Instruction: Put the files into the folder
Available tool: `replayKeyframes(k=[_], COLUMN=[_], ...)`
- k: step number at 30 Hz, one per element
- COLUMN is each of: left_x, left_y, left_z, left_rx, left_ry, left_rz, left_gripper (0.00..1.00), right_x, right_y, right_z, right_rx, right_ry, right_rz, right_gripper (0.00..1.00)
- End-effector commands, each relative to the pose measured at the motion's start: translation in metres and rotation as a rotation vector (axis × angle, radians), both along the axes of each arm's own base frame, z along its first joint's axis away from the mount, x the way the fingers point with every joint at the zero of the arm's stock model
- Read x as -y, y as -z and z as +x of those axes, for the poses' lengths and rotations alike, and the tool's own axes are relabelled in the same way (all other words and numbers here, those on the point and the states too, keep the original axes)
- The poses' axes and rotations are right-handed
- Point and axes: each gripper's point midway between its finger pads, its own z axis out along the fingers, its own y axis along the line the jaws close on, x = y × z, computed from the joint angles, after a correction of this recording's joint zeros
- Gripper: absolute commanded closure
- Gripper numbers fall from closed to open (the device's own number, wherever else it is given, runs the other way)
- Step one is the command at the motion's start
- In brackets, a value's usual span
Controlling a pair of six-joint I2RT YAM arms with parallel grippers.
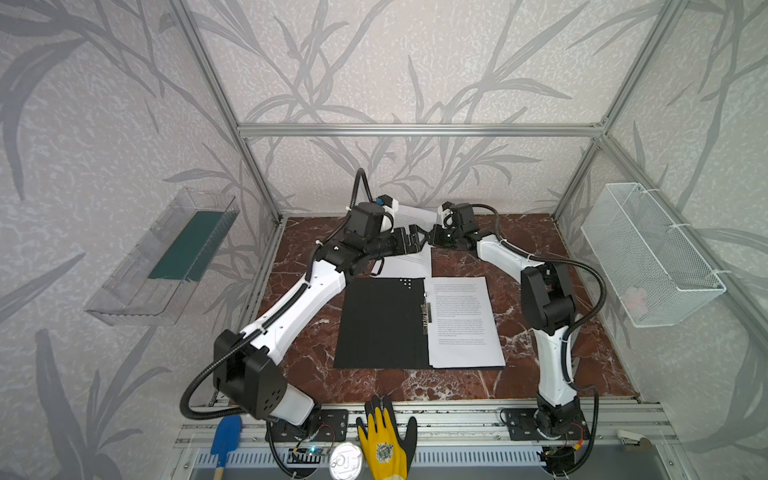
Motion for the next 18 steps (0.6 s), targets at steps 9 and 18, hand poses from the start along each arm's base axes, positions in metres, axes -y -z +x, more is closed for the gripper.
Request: replayKeyframes(k=[9,18], left_x=[-0.073,-0.083], left_y=[0.066,0.076], left_z=[-0.080,-0.130], left_rx=[0.040,0.217], left_ry=[-0.161,-0.112], left_rz=[0.327,0.000], left_gripper=[0.01,0.01], right_x=[0.013,0.043], right_y=[-0.131,-0.186], right_z=[-0.032,-0.094], right_rx=[0.177,0.253], right_ry=[0.000,0.004], right_rz=[-0.017,-0.051], right_gripper=[1.00,1.00])
